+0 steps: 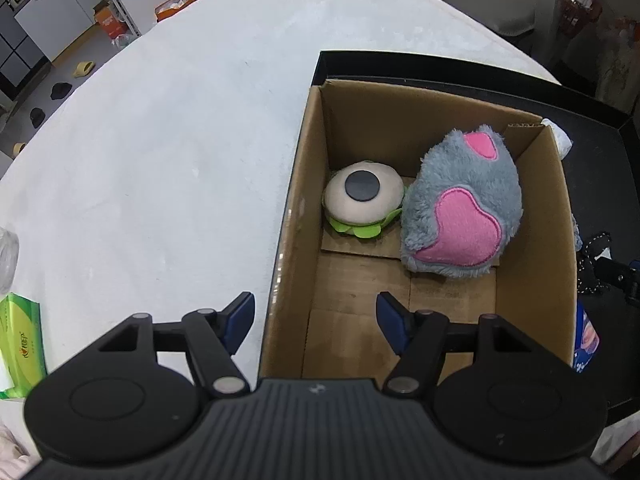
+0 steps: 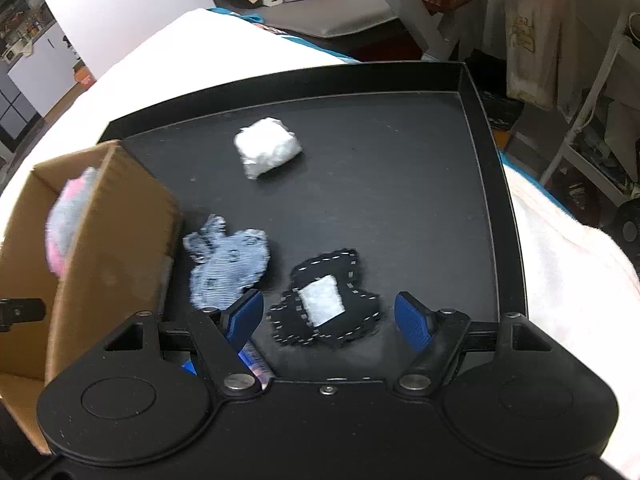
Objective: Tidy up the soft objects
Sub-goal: 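Move the right gripper to the black felt piece and close, then carry the black felt piece with the right gripper over the box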
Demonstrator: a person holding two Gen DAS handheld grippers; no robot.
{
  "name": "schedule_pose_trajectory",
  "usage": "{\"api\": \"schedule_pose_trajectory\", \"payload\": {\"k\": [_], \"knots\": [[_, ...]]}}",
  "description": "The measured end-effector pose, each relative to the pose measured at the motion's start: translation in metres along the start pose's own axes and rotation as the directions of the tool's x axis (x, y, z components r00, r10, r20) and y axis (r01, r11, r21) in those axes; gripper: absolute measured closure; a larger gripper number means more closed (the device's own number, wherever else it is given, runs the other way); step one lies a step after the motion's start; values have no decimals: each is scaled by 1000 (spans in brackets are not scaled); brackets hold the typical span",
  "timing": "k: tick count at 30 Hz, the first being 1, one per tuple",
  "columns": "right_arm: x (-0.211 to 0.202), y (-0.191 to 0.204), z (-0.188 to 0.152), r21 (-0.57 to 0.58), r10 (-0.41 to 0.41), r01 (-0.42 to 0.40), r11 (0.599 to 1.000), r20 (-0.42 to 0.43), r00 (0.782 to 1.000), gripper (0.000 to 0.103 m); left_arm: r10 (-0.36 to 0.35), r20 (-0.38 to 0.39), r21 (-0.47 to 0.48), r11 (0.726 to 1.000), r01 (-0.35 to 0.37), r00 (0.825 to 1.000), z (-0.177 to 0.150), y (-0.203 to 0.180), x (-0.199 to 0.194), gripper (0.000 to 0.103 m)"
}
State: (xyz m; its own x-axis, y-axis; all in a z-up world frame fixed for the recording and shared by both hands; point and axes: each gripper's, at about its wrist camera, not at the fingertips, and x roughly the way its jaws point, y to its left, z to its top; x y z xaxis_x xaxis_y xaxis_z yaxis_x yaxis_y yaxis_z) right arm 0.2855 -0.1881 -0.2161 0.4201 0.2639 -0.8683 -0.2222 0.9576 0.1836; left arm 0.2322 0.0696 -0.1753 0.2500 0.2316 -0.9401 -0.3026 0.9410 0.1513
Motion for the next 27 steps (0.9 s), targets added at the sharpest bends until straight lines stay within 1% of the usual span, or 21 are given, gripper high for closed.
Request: {"api": "schedule_pose_trajectory", "payload": {"k": [4, 10, 12, 13, 14, 17, 19, 21, 22, 24, 27], "knots": [[11, -8, 0, 8, -20, 20, 1000, -2, 1000, 32, 6, -7, 8, 1000, -6, 1000, 3, -6, 2, 37], [16, -10, 1, -4, -36, 36, 999, 35, 999, 32, 19, -12, 18, 1000, -19, 1000, 3, -9, 0, 37], [16, -8, 1, -26, -38, 39, 999, 41, 998, 39, 23, -13, 19, 1000, -22, 1000, 3, -10, 0, 37], [16, -7, 0, -37, -36, 38, 999, 45, 998, 51, 25, -14, 21, 999, -25, 1000, 3, -9, -1, 37], [14, -6, 0, -45, -34, 36, 998, 50, 998, 66, 26, -14, 20, 999, -26, 1000, 3, -9, -1, 37], [12, -10, 0, -25, -15, 16, 1000, 44, 999, 72, 23, -13, 18, 1000, -23, 1000, 3, -8, -4, 37], [10, -12, 1, -1, -6, 6, 1000, 30, 1000, 74, 23, -8, 20, 1000, -22, 1000, 3, -7, -7, 37], [6, -17, 3, 48, 8, -9, 999, 11, 1000, 74, 19, 3, 24, 1000, -19, 1000, 2, -5, -11, 37], [2, -18, 4, 65, 14, -15, 998, 15, 1000, 74, 17, 8, 26, 1000, -17, 1000, 1, -4, -13, 37], [-7, -16, 5, 65, 14, -17, 998, 40, 999, 74, 16, 11, 25, 1000, -17, 1000, 1, -1, -14, 37], [-15, -9, 4, 33, 15, -17, 999, 61, 998, 74, 9, 12, 9, 1000, -9, 1000, 0, 5, -17, 37]]}}
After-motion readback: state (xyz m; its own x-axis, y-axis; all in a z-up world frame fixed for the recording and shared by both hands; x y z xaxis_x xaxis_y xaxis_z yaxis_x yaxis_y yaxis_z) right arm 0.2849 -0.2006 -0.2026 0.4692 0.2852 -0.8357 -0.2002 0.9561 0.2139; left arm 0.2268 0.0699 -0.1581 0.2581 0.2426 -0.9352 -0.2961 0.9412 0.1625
